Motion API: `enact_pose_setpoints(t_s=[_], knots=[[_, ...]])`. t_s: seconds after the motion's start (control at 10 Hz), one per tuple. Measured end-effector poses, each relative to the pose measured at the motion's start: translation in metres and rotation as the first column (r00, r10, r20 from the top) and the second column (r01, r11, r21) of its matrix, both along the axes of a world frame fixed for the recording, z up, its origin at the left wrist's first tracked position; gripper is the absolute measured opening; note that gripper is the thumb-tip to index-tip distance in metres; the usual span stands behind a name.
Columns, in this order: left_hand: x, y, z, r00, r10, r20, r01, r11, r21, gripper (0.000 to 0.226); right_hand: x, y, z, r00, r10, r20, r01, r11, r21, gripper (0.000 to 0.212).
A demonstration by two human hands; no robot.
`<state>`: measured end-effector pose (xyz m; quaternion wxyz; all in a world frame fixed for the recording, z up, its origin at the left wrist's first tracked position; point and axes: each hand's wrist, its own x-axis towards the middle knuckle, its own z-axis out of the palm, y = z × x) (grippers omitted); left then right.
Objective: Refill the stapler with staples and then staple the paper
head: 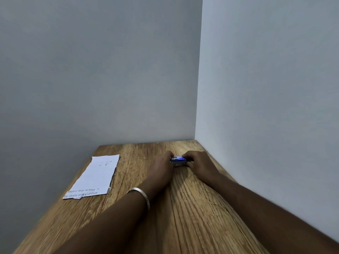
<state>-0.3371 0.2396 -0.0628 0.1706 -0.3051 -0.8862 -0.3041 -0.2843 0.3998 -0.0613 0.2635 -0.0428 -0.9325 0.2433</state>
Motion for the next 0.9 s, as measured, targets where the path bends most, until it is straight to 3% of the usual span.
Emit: enact_pose_setpoints(t_s=[0.4, 0.6, 0.9], knots=[[-0.048, 0.013, -0.005, 0.999, 0.024, -0.037, -0.023, 0.999, 0.028, 0.022, -0.046, 0.01, -0.002, 0.999, -0.015, -0.041, 0.017, 0.999, 0.051, 0.033], [-0.044, 0.011, -0.009, 1.0, 0.028, -0.003, -0.028, 0.999, 0.043, 0.047, -0.038, 0.007, -0.004, 0.998, -0.051, -0.047, 0.052, 0.998, 0.021, 0.061], [-0.009, -0.013, -0.01, 0.995, 0.092, 0.042, -0.092, 0.996, -0.002, 0.078, -0.001, -0.011, -0.008, 0.988, -0.135, 0.069, 0.131, 0.99, 0.058, 0.07]])
